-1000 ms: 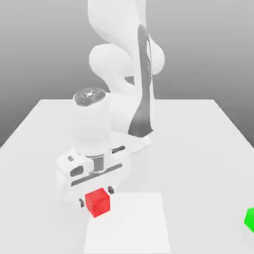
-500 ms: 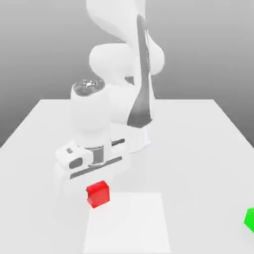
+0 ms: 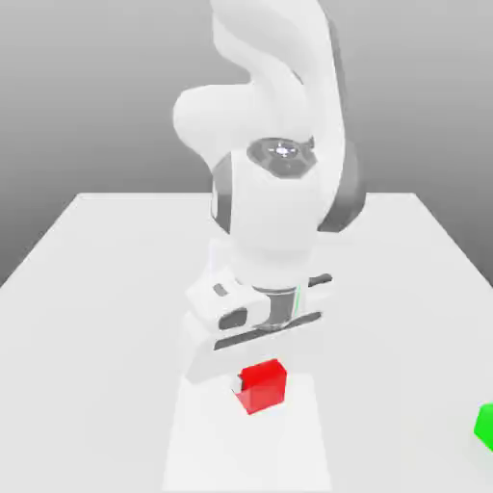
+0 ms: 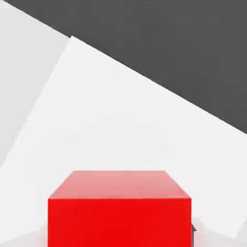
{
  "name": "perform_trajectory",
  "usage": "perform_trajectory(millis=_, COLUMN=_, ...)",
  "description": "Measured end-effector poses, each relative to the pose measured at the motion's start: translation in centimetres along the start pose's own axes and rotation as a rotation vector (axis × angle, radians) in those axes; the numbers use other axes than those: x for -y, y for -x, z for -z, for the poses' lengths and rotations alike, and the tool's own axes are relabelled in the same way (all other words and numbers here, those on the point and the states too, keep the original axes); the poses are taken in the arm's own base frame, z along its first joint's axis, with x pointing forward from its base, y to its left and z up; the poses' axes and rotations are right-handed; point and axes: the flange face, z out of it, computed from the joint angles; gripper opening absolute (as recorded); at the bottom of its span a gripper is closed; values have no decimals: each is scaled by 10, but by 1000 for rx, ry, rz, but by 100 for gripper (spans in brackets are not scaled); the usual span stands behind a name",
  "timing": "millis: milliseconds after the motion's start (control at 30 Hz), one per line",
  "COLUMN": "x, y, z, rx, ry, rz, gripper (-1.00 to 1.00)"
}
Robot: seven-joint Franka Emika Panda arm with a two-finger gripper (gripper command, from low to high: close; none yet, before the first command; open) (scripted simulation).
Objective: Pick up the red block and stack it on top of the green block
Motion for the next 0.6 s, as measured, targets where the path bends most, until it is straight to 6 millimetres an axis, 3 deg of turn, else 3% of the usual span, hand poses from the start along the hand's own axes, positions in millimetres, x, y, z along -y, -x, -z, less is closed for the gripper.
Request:
perform_trajectory(millis=267, x=95, y=17, z=8, rx=-4, ry=7, rz=-95, gripper=-100)
perform_trajectory(millis=600, x=214, y=71, z=34, rx=3, ry=-41, rz=-224, gripper=-100)
